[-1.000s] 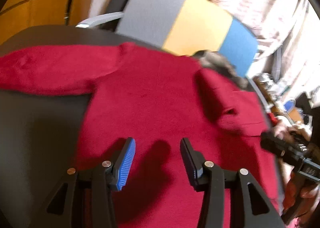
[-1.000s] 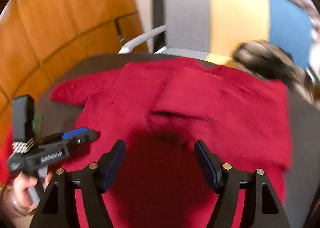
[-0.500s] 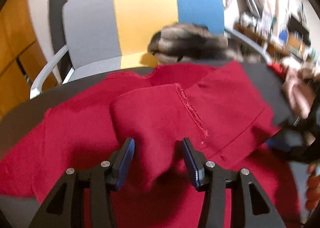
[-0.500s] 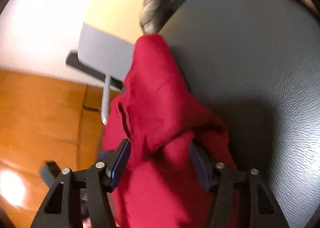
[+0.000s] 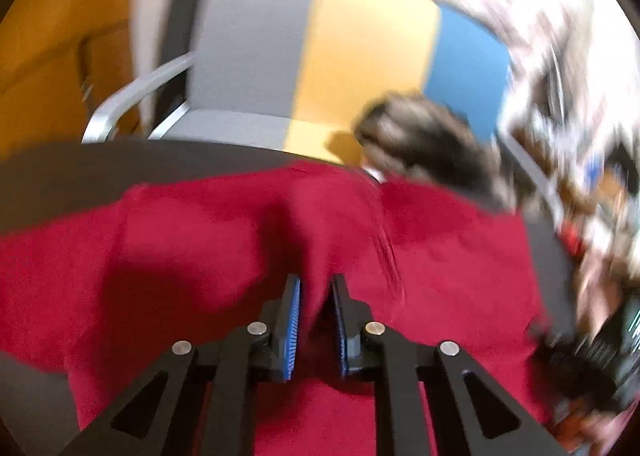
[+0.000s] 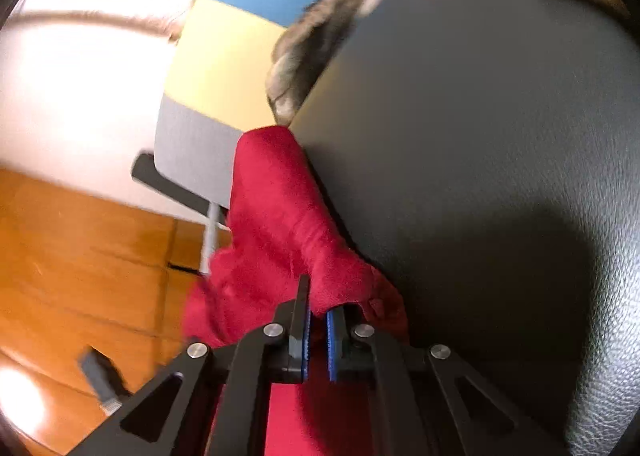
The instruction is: Fold clothes
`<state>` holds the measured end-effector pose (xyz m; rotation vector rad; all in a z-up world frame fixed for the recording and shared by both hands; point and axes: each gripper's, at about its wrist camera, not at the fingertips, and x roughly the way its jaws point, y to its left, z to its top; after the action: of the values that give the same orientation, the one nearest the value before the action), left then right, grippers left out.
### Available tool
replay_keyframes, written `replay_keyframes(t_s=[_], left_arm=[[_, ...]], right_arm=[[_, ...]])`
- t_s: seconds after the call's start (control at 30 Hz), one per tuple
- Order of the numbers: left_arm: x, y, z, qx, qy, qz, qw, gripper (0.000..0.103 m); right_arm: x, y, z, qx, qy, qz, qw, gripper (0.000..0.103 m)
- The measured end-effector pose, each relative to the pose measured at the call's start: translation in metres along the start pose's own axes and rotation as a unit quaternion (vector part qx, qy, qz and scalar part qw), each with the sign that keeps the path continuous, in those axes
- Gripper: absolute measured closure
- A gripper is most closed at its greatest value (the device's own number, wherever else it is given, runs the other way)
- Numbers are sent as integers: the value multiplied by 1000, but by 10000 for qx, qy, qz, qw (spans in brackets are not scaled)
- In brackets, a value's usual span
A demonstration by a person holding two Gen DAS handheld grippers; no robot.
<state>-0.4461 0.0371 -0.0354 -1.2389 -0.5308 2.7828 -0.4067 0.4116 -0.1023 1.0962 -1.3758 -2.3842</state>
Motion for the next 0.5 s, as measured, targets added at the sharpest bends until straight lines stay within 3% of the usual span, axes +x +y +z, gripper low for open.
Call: replay_keyframes(t_s=[0.07, 0.13, 0.2, 0.27, 0.33, 0.5], left_arm=[[-4, 40, -13, -705, 144, 154, 9973, 88], [-6, 67, -29, -1098, 216, 229, 9935, 88], [-11, 91, -47, -1442, 210, 3, 9893, 86], [-19, 95, -54, -1542, 151, -355, 9873, 74], [-23, 92, -58, -1553, 144, -706, 9852, 55], [-20, 75, -51, -1588, 209, -1406, 9770, 53]], right_arm=[[3, 1, 0, -57, -56, 6, 10000, 99], [6, 3, 0, -118, -86, 1, 9999, 99], [8, 4, 1, -201, -109, -9, 9997, 99], [9, 5, 2, -258, -126, 10, 9996, 99], [7, 2, 4, -218, -133, 83, 9996, 99], [-1, -9, 7, -141, -94, 282, 9995, 98]])
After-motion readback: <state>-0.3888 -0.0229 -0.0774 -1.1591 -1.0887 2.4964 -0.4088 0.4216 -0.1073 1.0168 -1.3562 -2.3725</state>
